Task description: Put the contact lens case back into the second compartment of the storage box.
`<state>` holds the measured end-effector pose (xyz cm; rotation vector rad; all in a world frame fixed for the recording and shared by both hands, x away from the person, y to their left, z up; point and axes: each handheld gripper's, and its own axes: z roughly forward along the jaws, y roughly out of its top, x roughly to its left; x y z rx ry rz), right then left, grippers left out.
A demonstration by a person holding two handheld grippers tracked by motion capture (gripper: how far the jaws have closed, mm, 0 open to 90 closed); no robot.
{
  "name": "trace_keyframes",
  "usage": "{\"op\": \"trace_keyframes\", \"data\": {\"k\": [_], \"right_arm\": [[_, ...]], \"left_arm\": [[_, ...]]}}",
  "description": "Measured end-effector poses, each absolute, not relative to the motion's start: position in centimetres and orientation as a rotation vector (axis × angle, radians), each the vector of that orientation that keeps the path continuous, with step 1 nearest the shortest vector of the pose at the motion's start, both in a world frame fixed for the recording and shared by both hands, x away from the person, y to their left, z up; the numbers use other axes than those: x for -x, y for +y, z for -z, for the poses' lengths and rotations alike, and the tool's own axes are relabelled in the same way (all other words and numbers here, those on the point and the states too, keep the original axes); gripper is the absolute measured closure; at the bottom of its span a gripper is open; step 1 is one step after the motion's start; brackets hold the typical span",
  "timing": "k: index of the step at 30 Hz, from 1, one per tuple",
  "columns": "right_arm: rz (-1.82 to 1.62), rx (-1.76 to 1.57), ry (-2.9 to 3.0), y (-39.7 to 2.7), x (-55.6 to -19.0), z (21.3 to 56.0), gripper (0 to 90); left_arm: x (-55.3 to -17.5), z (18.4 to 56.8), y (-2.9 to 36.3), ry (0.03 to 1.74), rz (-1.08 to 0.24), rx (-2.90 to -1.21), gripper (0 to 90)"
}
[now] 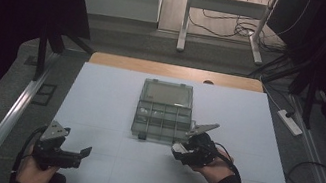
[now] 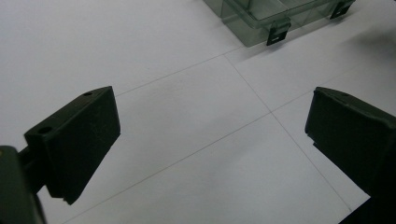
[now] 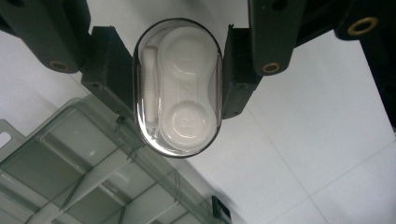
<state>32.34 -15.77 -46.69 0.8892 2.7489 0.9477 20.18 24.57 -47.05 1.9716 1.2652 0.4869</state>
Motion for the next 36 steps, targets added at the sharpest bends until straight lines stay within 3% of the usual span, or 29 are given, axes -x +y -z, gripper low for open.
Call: {"op": "trace_keyframes", "data": {"k": [36], "right_arm": [[-1.024,-1.02,2.654,-12.6,-36.7,46.2,49.3]], "left_arm": [[-20.3,47.1,24.5,1.259,-0.477,-1.98,3.3]]}}
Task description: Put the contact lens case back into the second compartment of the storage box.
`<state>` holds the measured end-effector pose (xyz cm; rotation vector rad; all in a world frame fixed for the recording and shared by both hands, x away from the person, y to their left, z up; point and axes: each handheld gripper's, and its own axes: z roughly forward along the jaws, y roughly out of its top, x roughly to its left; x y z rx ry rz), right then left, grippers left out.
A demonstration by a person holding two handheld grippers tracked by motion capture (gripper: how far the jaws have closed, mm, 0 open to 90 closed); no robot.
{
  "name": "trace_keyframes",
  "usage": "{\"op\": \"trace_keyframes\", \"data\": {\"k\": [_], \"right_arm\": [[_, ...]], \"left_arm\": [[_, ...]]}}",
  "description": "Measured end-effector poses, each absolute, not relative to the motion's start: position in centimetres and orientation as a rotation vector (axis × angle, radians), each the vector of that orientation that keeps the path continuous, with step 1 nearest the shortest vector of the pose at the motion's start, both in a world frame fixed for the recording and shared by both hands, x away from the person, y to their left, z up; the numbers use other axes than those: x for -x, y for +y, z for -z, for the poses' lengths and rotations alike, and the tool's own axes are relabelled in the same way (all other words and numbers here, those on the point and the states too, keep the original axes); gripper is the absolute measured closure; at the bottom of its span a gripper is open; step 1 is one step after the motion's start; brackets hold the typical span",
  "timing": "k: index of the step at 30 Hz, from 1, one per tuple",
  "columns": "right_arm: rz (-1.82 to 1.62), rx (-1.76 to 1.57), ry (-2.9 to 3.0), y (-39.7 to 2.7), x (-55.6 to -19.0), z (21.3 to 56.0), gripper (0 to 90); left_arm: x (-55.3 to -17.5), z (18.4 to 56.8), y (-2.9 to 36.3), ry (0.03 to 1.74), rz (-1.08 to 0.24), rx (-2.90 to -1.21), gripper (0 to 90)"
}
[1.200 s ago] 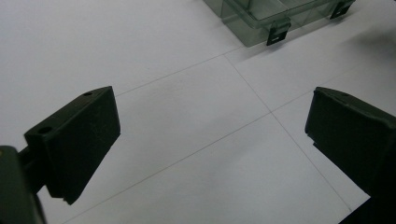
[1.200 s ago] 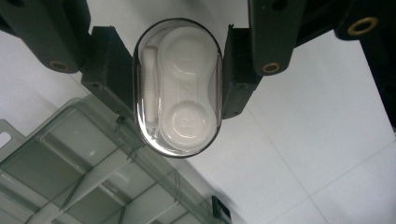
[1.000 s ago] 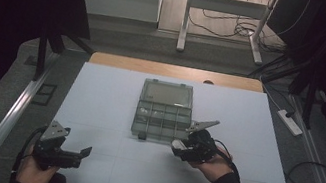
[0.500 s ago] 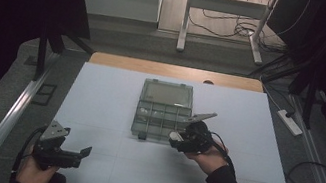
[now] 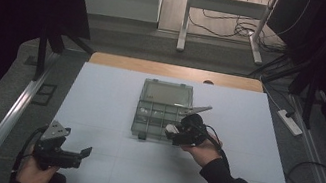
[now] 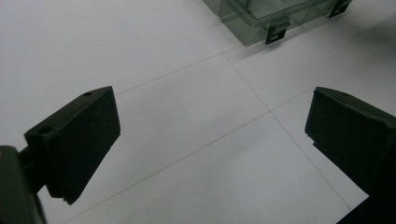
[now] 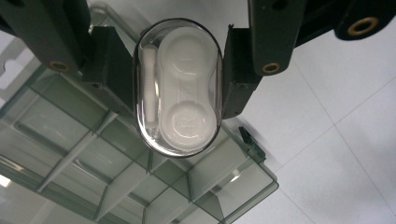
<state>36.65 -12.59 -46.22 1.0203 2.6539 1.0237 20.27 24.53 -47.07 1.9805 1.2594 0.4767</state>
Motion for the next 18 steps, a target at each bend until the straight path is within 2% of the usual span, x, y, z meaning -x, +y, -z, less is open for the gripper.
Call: {"op": "trace_keyframes", "data": {"k": [18], "right_arm": [[-1.036,-1.068,2.612,-10.8,-39.0,46.4,49.3]], "left_arm": [[-20.3,47.1,24.0,1.192,-0.468,-2.041,3.5]]}}
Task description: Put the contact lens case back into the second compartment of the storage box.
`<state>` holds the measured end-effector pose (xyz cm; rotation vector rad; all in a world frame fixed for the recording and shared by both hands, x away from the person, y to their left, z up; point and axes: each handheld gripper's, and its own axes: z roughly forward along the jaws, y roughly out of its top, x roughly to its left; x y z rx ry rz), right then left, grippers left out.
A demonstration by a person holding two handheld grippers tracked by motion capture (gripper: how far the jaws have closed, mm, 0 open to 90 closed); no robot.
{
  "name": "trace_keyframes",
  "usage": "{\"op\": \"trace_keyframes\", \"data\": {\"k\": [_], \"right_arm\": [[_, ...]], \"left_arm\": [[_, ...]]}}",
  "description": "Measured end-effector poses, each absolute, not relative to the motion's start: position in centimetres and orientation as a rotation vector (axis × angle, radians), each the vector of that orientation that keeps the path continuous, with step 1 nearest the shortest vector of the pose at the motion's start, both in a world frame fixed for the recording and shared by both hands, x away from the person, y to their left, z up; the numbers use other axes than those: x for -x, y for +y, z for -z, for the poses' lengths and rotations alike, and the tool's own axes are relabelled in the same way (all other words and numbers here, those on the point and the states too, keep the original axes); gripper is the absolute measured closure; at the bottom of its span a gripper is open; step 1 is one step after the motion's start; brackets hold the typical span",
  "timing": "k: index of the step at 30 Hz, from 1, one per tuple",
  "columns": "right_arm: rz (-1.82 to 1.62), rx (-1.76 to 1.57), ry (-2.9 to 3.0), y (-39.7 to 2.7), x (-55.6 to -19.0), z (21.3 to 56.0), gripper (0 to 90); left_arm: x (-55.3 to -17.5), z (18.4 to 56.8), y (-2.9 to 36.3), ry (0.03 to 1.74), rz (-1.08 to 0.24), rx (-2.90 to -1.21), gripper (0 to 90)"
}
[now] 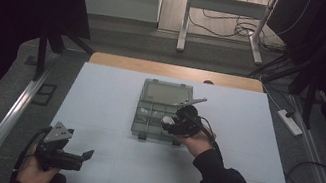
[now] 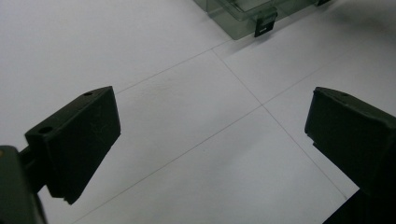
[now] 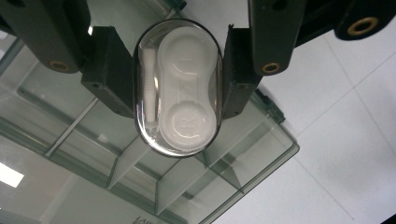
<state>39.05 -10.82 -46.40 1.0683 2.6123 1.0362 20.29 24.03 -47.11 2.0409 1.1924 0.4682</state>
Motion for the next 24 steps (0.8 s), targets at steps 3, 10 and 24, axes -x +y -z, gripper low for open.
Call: {"op": "trace_keyframes", "data": {"k": [3,10,24], "right_arm": [[-1.034,-1.075,2.606,-10.7,-39.3,46.5,49.3],[-1.025,-1.107,2.581,-9.8,-40.4,46.5,49.3],[-0.993,-1.159,2.546,-8.1,-42.4,46.9,49.3]], "left_arm": [[-20.3,47.1,24.0,1.185,-0.466,-2.049,3.5],[-20.4,47.1,24.0,1.175,-0.456,-2.058,3.5],[-20.4,47.1,23.9,1.167,-0.456,-2.064,3.7]]}}
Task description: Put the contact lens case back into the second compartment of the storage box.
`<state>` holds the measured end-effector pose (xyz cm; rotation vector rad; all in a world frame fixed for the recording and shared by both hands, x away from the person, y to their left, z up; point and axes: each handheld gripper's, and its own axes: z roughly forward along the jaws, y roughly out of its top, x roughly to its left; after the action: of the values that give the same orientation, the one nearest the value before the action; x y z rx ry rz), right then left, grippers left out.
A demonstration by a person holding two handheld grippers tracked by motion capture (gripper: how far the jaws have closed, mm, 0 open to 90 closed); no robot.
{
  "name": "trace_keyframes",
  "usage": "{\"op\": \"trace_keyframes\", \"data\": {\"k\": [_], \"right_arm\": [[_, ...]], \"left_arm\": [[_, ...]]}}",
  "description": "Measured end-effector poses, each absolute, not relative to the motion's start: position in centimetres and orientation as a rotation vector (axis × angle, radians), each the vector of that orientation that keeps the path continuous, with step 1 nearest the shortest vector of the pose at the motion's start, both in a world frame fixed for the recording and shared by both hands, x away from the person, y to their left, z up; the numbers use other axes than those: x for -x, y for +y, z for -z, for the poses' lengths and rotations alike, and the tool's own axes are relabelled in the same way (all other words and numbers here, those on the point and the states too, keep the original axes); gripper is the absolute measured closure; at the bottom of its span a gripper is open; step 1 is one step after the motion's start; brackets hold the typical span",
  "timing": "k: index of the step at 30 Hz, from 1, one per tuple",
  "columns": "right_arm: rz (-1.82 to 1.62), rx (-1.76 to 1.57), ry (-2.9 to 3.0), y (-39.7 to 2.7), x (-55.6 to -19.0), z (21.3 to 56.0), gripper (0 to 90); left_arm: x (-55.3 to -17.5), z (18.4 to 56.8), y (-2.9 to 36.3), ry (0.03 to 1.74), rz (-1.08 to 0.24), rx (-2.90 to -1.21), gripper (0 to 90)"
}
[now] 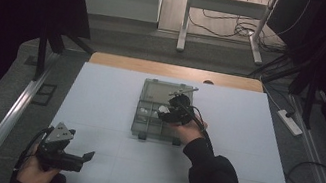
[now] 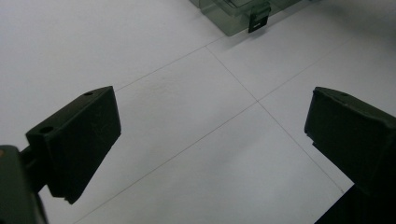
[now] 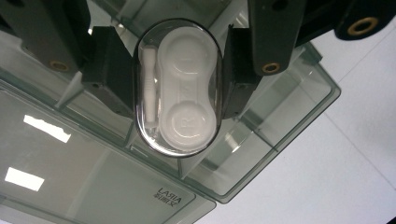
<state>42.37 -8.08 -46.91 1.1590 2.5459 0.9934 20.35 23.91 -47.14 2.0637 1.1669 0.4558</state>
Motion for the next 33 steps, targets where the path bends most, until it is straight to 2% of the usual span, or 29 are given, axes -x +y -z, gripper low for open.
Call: {"op": "trace_keyframes", "data": {"k": [33], "right_arm": [[-0.954,-1.205,2.505,-4.5,-44.1,48.4,49.1]], "left_arm": [[-20.3,47.1,23.9,1.169,-0.457,-2.063,3.8]]}}
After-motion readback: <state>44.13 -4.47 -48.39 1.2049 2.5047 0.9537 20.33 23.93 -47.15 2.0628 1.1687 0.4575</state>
